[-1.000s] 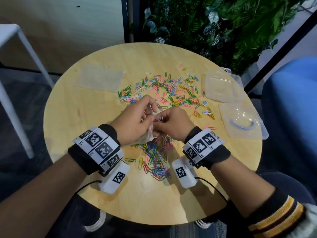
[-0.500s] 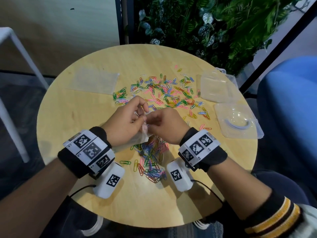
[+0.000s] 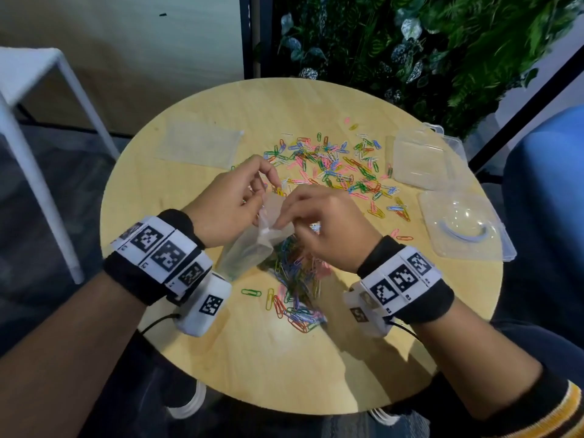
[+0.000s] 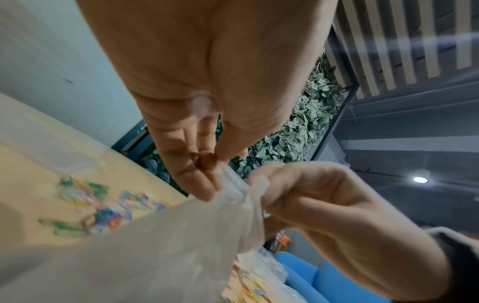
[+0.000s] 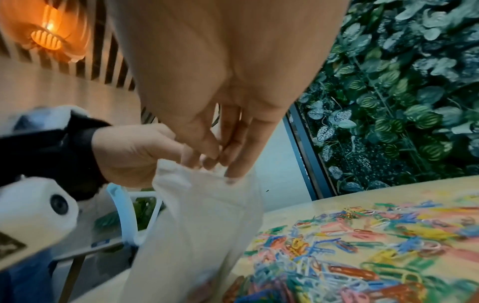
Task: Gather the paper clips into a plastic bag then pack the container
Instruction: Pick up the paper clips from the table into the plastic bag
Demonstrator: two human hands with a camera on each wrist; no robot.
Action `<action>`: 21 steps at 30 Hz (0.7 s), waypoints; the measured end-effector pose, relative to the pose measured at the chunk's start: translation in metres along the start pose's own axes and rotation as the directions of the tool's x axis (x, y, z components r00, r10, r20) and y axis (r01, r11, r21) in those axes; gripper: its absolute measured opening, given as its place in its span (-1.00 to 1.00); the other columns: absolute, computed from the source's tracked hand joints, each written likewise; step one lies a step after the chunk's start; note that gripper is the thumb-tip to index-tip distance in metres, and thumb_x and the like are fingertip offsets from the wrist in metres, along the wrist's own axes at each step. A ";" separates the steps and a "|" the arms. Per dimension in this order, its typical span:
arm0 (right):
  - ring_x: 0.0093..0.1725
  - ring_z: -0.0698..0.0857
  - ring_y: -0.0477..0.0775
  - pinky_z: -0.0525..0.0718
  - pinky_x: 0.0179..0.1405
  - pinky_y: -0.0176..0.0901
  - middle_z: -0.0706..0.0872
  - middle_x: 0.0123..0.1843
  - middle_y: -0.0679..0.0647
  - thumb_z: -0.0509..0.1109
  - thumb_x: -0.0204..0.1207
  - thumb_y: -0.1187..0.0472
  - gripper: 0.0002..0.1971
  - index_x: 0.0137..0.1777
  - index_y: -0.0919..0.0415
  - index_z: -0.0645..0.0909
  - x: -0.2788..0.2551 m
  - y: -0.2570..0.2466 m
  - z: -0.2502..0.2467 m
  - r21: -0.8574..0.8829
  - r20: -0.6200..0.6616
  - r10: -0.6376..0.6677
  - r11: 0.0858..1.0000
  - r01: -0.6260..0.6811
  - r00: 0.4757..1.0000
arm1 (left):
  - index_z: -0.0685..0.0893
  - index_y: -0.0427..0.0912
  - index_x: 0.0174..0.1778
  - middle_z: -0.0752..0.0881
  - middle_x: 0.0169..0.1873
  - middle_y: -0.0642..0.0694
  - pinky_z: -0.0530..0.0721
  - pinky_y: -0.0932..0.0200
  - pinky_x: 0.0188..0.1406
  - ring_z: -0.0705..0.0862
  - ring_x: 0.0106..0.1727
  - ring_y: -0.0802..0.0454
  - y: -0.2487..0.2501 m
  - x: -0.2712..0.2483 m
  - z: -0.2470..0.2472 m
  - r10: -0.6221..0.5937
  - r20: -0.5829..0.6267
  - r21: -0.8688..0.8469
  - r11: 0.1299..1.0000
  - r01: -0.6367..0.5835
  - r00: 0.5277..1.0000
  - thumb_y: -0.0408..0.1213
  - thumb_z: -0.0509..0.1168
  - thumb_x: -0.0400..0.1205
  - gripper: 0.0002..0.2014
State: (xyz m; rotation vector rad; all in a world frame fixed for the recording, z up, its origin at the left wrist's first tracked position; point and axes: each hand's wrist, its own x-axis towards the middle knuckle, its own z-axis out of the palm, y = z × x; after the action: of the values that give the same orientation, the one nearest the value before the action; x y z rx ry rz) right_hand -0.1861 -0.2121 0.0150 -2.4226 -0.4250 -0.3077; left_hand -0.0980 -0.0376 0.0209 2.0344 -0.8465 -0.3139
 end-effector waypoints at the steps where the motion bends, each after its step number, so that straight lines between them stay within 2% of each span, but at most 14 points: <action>1: -0.18 0.69 -0.01 0.62 -0.20 -0.27 0.74 -0.15 0.02 0.31 0.28 0.51 -0.70 -0.26 0.16 0.81 -0.001 -0.002 -0.004 0.059 -0.035 0.028 0.998 -0.026 0.999 | 0.52 -0.05 0.09 0.59 -0.17 -0.28 0.67 0.06 -0.29 0.70 -0.34 -0.07 -0.003 0.001 -0.007 -0.010 -0.032 0.038 0.999 0.011 0.999 -0.53 0.15 0.70 -0.74; 3: -0.16 0.68 -0.01 0.66 -0.21 -0.17 0.71 -0.14 0.00 0.34 0.32 0.46 -0.74 -0.25 0.14 0.79 -0.005 -0.010 -0.008 0.121 -0.008 0.063 0.991 -0.062 0.998 | 0.51 -0.03 0.08 0.60 -0.20 -0.26 0.62 0.10 -0.29 0.69 -0.35 -0.07 -0.010 0.002 -0.024 -0.032 -0.124 0.103 0.994 0.044 0.992 -0.53 0.12 0.70 -0.73; 5: -0.04 0.68 -0.02 0.69 -0.06 -0.07 0.70 -0.02 0.00 0.43 0.37 0.32 -0.79 -0.06 0.06 0.80 -0.015 -0.019 0.001 0.061 0.233 0.051 0.996 -0.067 0.971 | 0.50 -0.01 0.06 0.57 -0.25 -0.14 0.62 0.06 -0.27 0.71 -0.36 -0.12 -0.019 0.003 -0.039 -0.059 -0.215 0.110 0.990 0.084 0.975 -0.51 0.10 0.72 -0.74; 7: 0.10 0.64 0.05 0.66 0.12 -0.04 0.66 0.13 0.05 0.47 0.36 0.13 -0.61 0.22 0.01 0.71 -0.032 -0.024 0.022 -0.073 0.507 0.063 0.997 -0.030 0.859 | 0.50 0.04 0.03 0.56 -0.28 -0.07 0.67 0.06 -0.28 0.74 -0.41 -0.15 -0.026 0.003 -0.048 -0.101 -0.280 0.057 0.991 0.122 0.955 -0.46 0.13 0.72 -0.75; 8: 0.16 0.61 0.10 0.65 0.18 0.00 0.63 0.20 0.07 0.44 0.35 0.09 -0.55 0.29 -0.01 0.67 -0.042 -0.025 0.033 -0.116 0.588 0.083 0.993 -0.018 0.805 | 0.50 0.08 0.01 0.58 -0.28 -0.09 0.71 0.03 -0.28 0.75 -0.43 -0.16 -0.028 0.002 -0.049 -0.132 -0.291 0.006 0.990 0.140 0.948 -0.44 0.17 0.72 -0.75; 9: 0.21 0.58 0.14 0.65 0.20 0.06 0.60 0.26 0.08 0.38 0.37 0.07 -0.55 0.30 -0.03 0.65 -0.050 -0.025 0.042 -0.164 0.614 0.107 0.986 -0.006 0.782 | 0.50 0.11 -0.02 0.62 -0.29 -0.12 0.74 -0.01 -0.28 0.76 -0.44 -0.17 -0.029 0.001 -0.049 -0.166 -0.289 -0.057 0.986 0.156 0.943 -0.41 0.22 0.71 -0.75; 10: 0.27 0.55 0.18 0.64 0.19 0.11 0.57 0.33 0.08 0.34 0.41 0.06 -0.58 0.30 -0.07 0.66 -0.056 -0.024 0.047 -0.215 0.612 0.121 0.977 0.017 0.782 | 0.51 0.12 -0.01 0.67 -0.31 -0.13 0.77 -0.04 -0.26 0.77 -0.44 -0.16 -0.028 0.000 -0.048 -0.202 -0.272 -0.119 0.977 0.175 0.941 -0.40 0.28 0.69 -0.75; 12: 0.31 0.54 0.24 0.65 0.17 0.15 0.56 0.40 0.09 0.27 0.48 0.05 -0.63 0.28 -0.13 0.67 -0.063 -0.021 0.048 -0.280 0.584 0.131 0.959 0.047 0.801 | 0.56 0.02 0.13 0.74 -0.36 -0.11 0.80 -0.02 -0.23 0.80 -0.41 -0.14 -0.024 -0.004 -0.043 -0.265 -0.211 -0.208 0.953 0.222 0.941 -0.40 0.40 0.63 -0.73; 15: 0.23 0.60 0.24 0.67 0.13 0.02 0.60 0.34 0.07 0.32 0.51 0.09 -0.70 0.22 -0.11 0.68 -0.068 -0.016 0.040 -0.320 0.540 0.176 0.947 0.007 0.823 | 0.55 -0.16 0.32 0.78 -0.45 -0.10 0.82 0.13 -0.28 0.79 -0.46 -0.04 -0.019 -0.007 -0.032 -0.362 -0.073 -0.272 0.904 0.331 0.929 -0.42 0.47 0.57 -0.58; 17: 0.13 0.64 0.23 0.70 -0.01 0.00 0.63 0.25 0.06 0.38 0.47 0.18 -0.72 0.16 -0.05 0.73 -0.069 -0.010 0.036 -0.382 0.517 0.226 0.924 -0.014 0.826 | 0.56 -0.21 0.29 0.78 -0.50 -0.09 0.80 0.23 -0.35 0.76 -0.52 0.04 -0.018 -0.007 -0.024 -0.407 -0.002 -0.279 0.877 0.390 0.913 -0.44 0.47 0.57 -0.60; 19: 0.00 0.70 0.24 0.71 -0.14 0.03 0.70 0.10 0.09 0.36 0.44 0.23 -0.74 0.07 0.04 0.79 -0.070 -0.004 0.034 -0.380 0.493 0.247 0.924 -0.049 0.834 | 0.60 -0.25 0.24 0.78 -0.50 -0.12 0.81 0.23 -0.31 0.75 -0.54 0.07 -0.019 -0.005 -0.017 -0.435 0.034 -0.255 0.867 0.429 0.900 -0.45 0.46 0.57 -0.67; 21: -0.08 0.71 0.23 0.69 -0.15 0.03 0.73 -0.03 0.11 0.37 0.50 0.20 -0.81 -0.02 0.12 0.81 -0.070 0.003 0.032 -0.377 0.464 0.257 0.923 -0.074 0.848 | 0.66 -0.35 0.15 0.77 -0.47 -0.18 0.82 0.18 -0.26 0.74 -0.55 0.07 -0.020 -0.002 -0.010 -0.453 0.060 -0.221 0.863 0.454 0.890 -0.48 0.44 0.58 -0.76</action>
State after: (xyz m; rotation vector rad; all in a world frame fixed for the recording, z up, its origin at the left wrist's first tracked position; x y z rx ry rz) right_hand -0.2461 -0.2096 -0.0341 -2.8610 -0.4017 0.3841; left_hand -0.0855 -0.0223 0.0106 1.9916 -0.2997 -0.6504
